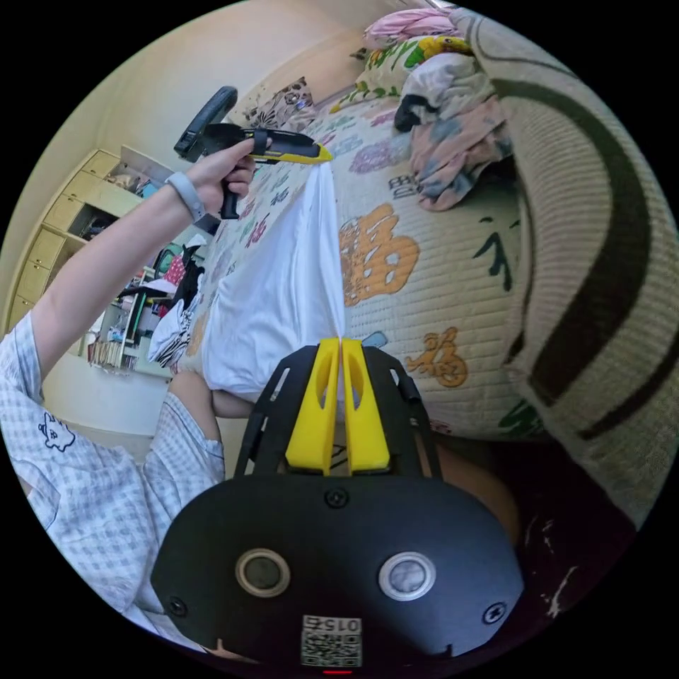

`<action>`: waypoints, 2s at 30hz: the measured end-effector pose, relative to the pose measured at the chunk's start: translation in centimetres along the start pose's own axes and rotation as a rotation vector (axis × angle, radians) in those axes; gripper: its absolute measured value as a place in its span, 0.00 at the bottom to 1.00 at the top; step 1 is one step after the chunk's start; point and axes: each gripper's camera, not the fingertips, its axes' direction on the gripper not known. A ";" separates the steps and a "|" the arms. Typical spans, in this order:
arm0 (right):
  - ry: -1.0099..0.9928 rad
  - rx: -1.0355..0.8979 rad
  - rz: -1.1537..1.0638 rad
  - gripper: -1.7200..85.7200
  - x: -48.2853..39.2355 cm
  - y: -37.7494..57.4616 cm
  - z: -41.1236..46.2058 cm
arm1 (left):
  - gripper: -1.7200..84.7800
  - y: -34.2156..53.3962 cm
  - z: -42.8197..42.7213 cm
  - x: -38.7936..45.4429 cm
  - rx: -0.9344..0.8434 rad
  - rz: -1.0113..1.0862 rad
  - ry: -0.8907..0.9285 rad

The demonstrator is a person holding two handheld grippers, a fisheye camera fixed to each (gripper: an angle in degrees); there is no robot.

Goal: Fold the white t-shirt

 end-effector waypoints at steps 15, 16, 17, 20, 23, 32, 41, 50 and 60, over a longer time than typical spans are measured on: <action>-0.110 -0.028 -0.340 0.01 -18.4 -1.6 0.9 | 0.02 13.3 -18.0 -19.6 0.253 -0.096 0.361; -0.129 -0.035 -0.360 0.01 -19.5 -1.7 1.4 | 0.02 15.9 -19.7 -22.3 0.276 -0.123 0.371; -0.166 -0.050 -0.394 0.02 -21.7 -1.9 2.7 | 0.02 18.5 -21.2 -25.1 0.291 -0.148 0.375; -0.235 -0.138 -0.457 0.02 -26.9 -2.4 7.0 | 0.02 25.1 -23.5 -32.0 0.309 -0.247 0.384; -0.261 -0.273 -0.499 0.02 -31.4 -2.8 12.4 | 0.01 30.9 -23.8 -38.3 0.308 -0.376 0.413; -0.183 -0.532 -0.513 0.02 -38.2 -2.8 23.4 | 0.02 42.6 -22.1 -48.8 0.353 -0.655 0.519; -0.187 -0.493 -0.578 0.04 -41.0 -3.9 22.0 | 0.08 47.4 -27.8 -46.8 0.439 -0.501 0.517; -0.324 -0.607 -0.584 0.08 -43.2 -4.5 24.8 | 0.12 48.8 -28.3 -44.5 0.375 -0.635 0.310; -0.369 -0.571 -0.497 0.04 -42.9 -7.4 24.2 | 0.07 48.0 -30.5 -45.3 0.225 -0.617 0.127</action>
